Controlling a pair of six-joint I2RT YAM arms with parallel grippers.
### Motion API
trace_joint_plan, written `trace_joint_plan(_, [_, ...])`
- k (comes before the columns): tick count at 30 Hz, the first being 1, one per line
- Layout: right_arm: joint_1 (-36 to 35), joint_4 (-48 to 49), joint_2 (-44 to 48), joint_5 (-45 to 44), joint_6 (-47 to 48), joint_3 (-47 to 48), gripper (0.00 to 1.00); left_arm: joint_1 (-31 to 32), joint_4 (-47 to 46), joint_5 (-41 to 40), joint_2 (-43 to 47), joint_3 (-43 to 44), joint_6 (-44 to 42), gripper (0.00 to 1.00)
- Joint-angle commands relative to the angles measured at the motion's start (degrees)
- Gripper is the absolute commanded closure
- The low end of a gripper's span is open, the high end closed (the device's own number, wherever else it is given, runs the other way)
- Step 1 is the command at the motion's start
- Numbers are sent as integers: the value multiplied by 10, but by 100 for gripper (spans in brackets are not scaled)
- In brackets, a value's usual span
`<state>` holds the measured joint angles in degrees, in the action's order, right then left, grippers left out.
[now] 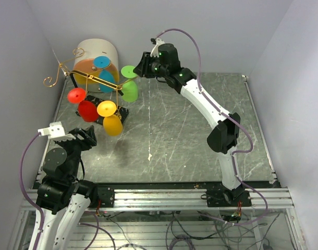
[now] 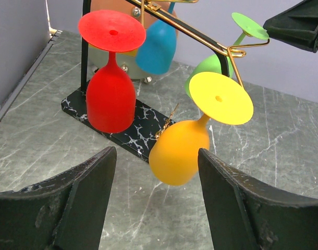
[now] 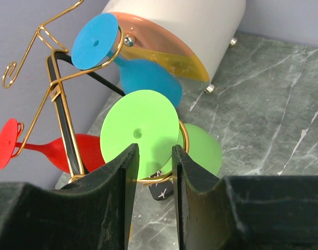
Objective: Take the wine glass off the wine glass rack
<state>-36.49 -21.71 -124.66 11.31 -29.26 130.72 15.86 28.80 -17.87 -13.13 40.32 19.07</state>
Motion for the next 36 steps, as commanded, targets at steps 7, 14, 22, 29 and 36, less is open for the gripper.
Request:
trace_joint_plan(7, [-21, -21, -4, -51, 18, 11, 68, 2, -6, -4, -1, 12, -1, 25])
trace_joint_plan(14, [-26, -24, -7, -60, 22, 15, 68, 2, -6, -4, -1, 12, -1, 25])
trace_joint_plan(22, [-26, 57, 22, -12, 4, -49, 68, 1, -6, -5, 0, 12, -2, 25])
trace_joint_plan(29, [-26, 112, 39, 12, -23, -82, 67, 1, -6, -5, 1, 12, -2, 25])
trace_joint_plan(36, [-27, 135, 48, 21, -35, -102, 67, 1, -7, -3, 2, 12, -3, 25])
